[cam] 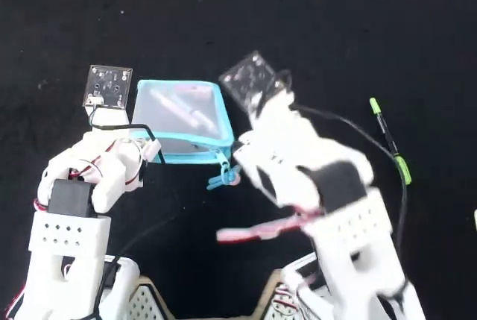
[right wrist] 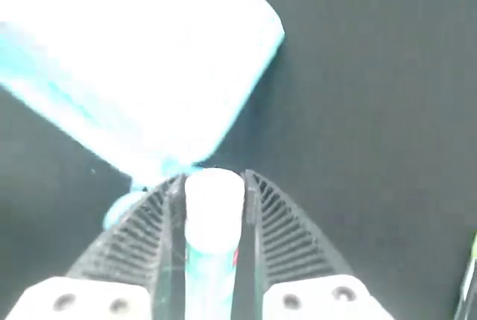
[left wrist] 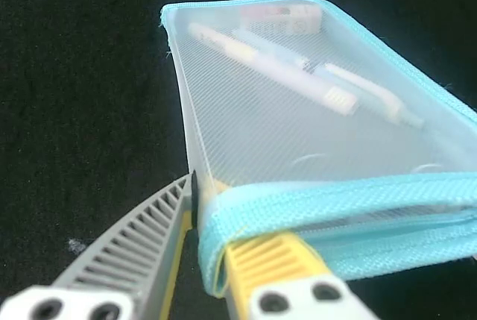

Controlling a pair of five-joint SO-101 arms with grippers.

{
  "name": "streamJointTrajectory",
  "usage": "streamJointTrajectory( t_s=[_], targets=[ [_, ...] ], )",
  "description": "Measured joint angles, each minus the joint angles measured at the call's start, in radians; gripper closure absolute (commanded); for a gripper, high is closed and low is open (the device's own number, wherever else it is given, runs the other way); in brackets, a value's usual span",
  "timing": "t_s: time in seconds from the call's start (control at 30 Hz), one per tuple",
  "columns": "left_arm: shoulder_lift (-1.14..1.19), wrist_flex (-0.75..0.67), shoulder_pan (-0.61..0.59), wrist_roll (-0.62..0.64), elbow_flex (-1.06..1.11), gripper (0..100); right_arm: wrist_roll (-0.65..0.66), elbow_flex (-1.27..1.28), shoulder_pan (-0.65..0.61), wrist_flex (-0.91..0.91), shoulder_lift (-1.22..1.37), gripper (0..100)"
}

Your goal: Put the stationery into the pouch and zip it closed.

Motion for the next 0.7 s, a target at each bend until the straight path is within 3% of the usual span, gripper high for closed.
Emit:
streamJointTrajectory(
  t_s=[0.47,0.7],
  targets=[
    [0.0,0.0,0.0,0.0,0.0,97,0.0,0.301,-0.284,-0.371,-0.304,98.7],
    [0.0,0.0,0.0,0.0,0.0,97,-0.002,0.539,-0.325,-0.654,-0.562,98.7]
  ],
)
